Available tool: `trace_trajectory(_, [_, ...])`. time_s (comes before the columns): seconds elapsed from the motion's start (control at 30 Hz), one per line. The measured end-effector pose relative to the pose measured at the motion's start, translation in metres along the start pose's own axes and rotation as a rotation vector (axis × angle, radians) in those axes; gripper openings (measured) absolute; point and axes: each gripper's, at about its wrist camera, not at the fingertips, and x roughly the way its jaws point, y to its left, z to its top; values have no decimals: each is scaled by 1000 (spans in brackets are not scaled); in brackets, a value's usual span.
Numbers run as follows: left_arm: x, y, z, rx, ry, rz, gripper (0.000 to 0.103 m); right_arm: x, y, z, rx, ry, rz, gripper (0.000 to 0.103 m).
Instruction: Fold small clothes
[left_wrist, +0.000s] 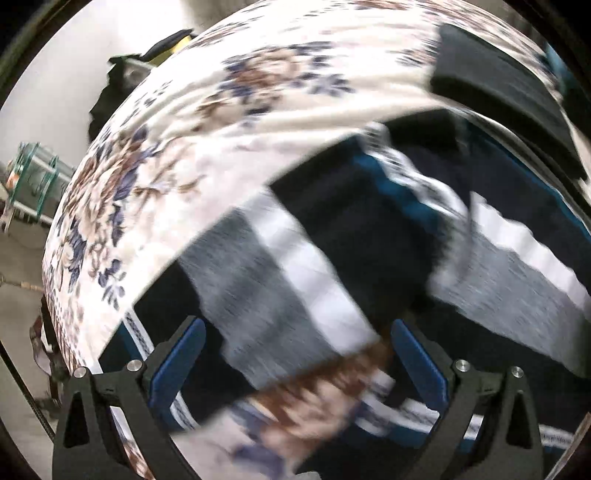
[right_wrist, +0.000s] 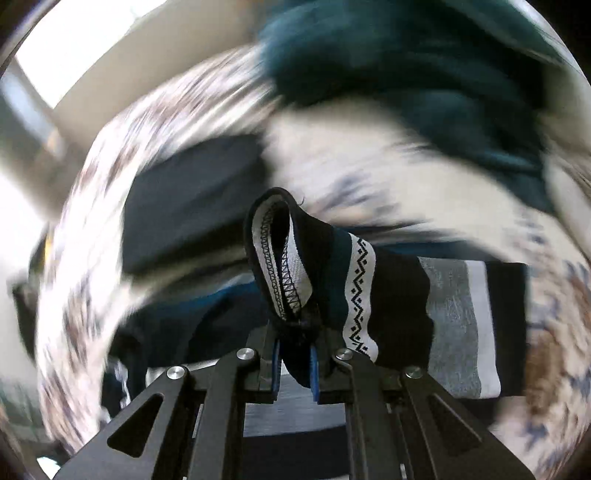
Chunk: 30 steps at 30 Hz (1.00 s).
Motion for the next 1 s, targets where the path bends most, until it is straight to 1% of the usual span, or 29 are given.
trace_trajectory(0.03, [3, 6, 2, -11, 0, 2, 103, 26, 37, -11, -69, 26, -13, 12])
trace_trajectory(0.1, [9, 20, 7, -30, -3, -3, 103, 56, 94, -35, -165, 66, -31, 12])
trace_trajectory(0.13, [11, 25, 9, -36, -4, -6, 103, 70, 112, -46, -197, 80, -39, 12])
trace_trajectory(0.2, [17, 34, 13, -42, -7, -13, 103, 88, 142, -71, -252, 102, -49, 12])
trace_trajectory(0.27, [20, 38, 15, -44, -3, -19, 103, 94, 158, -89, -283, 102, -71, 12])
trace_trajectory(0.33, [25, 40, 15, -49, 2, -25, 103, 99, 169, -100, -281, 117, -82, 12])
trace_trajectory(0.43, [29, 43, 17, -54, 11, -32, 103, 98, 178, -103, -261, 131, -82, 12])
trace_trajectory(0.5, [26, 47, 15, -57, 15, -40, 103, 103, 185, -108, -279, 151, -82, 13])
trace_trajectory(0.53, [23, 50, 14, -59, 14, -43, 103, 103, 185, -105, -280, 180, -78, 15])
trace_trajectory(0.57, [19, 54, 11, -61, 12, -46, 103, 103, 180, -103, -262, 211, -53, 17])
trace_trajectory(0.63, [7, 68, 0, -76, 9, -55, 103, 96, 163, -99, -197, 254, 52, 42])
trace_trajectory(0.67, [0, 81, -11, -97, 12, -74, 103, 89, 152, -100, -173, 261, 82, 69])
trace_trajectory(0.7, [-4, 92, -22, -122, 21, -103, 103, 79, 139, -101, -164, 246, 66, 85])
trace_trajectory(0.73, [-6, 99, -32, -142, 35, -123, 103, 70, 129, -102, -172, 222, 4, 91])
trace_trajectory(0.77, [-8, 110, -44, -169, 63, -142, 103, 60, 120, -102, -189, 191, -89, 94])
trace_trajectory(0.8, [-7, 126, -61, -213, 111, -157, 103, 51, 109, -105, -198, 165, -157, 94])
trace_trajectory(0.87, [-2, 152, -91, -301, 192, -176, 103, 40, 87, -116, -190, 156, -211, 94])
trace_trajectory(0.9, [2, 165, -107, -359, 230, -179, 103, 36, 74, -121, -179, 168, -229, 95])
trace_trajectory(0.93, [4, 175, -118, -405, 252, -190, 103, 34, 63, -125, -166, 182, -240, 95])
trace_trajectory(1.0, [17, 203, -150, -555, 320, -227, 103, 27, 35, -135, -130, 203, -258, 95])
